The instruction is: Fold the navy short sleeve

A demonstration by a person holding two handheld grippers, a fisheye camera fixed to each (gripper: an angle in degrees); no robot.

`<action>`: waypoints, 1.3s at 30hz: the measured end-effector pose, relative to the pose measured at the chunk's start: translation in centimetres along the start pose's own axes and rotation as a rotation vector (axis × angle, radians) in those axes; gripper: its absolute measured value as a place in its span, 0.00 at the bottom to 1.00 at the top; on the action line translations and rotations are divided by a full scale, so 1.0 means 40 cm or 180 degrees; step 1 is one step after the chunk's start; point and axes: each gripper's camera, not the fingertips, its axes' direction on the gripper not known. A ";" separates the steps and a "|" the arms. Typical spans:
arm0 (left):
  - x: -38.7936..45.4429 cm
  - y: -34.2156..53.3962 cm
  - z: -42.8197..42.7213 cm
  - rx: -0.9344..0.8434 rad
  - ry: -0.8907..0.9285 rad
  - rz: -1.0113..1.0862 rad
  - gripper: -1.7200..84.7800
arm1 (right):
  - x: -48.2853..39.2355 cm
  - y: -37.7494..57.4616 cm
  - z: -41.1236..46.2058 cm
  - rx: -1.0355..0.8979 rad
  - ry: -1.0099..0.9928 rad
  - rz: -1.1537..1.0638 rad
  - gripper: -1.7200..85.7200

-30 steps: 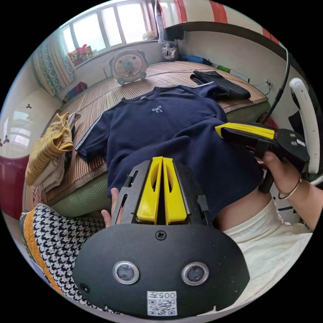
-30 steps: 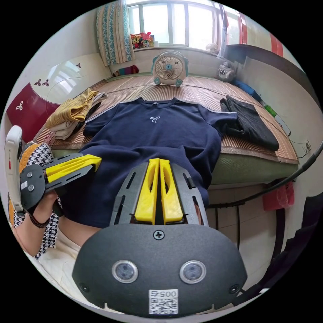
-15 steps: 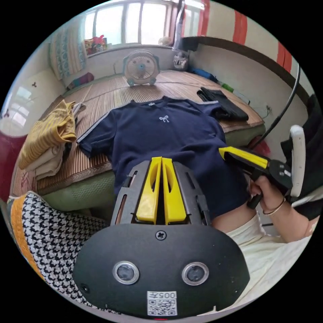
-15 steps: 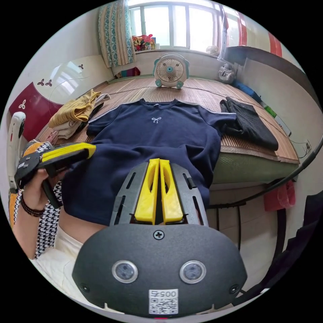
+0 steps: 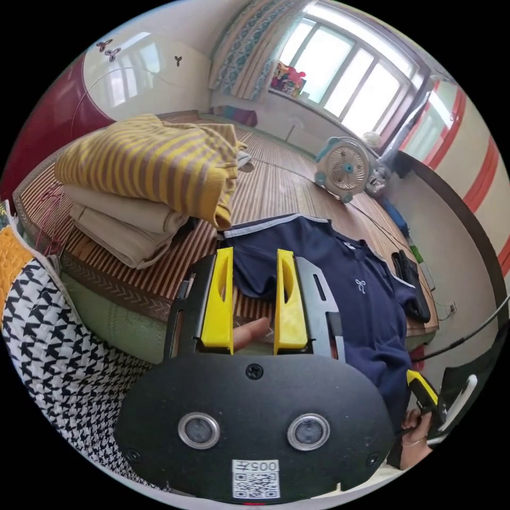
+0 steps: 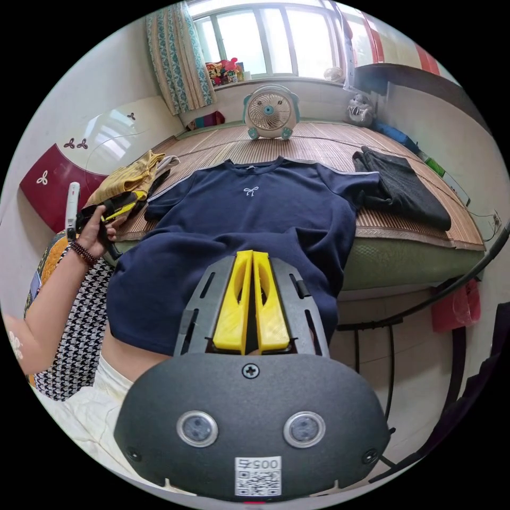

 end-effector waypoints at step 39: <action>0.521 -0.214 0.356 -0.1088 0.0853 0.1437 0.13 | 0.030 0.024 0.021 0.0036 -0.0040 -0.0008 0.01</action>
